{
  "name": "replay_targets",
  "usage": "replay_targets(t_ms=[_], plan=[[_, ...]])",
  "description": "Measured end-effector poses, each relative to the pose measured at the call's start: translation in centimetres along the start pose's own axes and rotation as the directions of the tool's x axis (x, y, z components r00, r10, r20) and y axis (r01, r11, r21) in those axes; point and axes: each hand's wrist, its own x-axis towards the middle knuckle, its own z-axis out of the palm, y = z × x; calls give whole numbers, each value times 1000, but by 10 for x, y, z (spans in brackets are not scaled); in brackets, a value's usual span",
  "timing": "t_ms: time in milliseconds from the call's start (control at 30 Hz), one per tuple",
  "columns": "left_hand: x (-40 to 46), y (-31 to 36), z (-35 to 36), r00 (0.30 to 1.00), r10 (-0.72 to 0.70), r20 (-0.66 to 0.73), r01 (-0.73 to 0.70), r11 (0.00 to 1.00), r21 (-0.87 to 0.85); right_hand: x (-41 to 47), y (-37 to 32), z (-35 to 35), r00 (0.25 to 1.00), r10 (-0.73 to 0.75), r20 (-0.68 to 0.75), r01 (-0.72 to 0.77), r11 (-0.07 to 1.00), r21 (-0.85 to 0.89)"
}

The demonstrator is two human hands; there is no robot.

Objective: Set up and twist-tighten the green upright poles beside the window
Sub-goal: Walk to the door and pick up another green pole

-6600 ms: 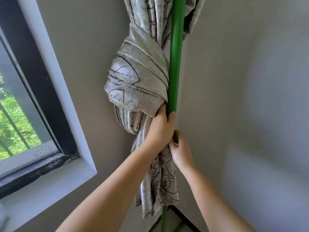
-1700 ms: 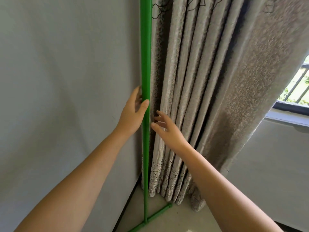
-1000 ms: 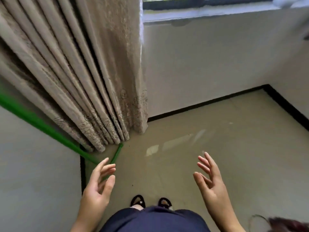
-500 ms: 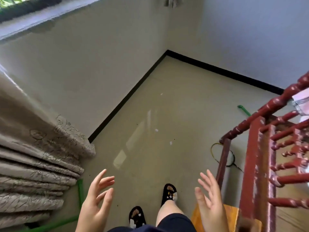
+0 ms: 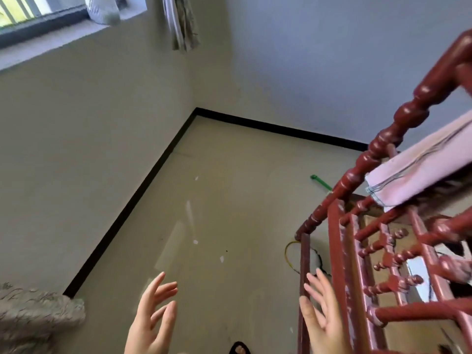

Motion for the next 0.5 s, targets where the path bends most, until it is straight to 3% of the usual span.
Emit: replay_targets(t_ms=[267,500], plan=[[121,8,54,996,44,78,-47,998,28,112,-2,10,1000,-3,-22,3,1000,23],[280,32,89,935,113,336,-170,975,144,229,-9,66,982,20,-188,10,987,158]])
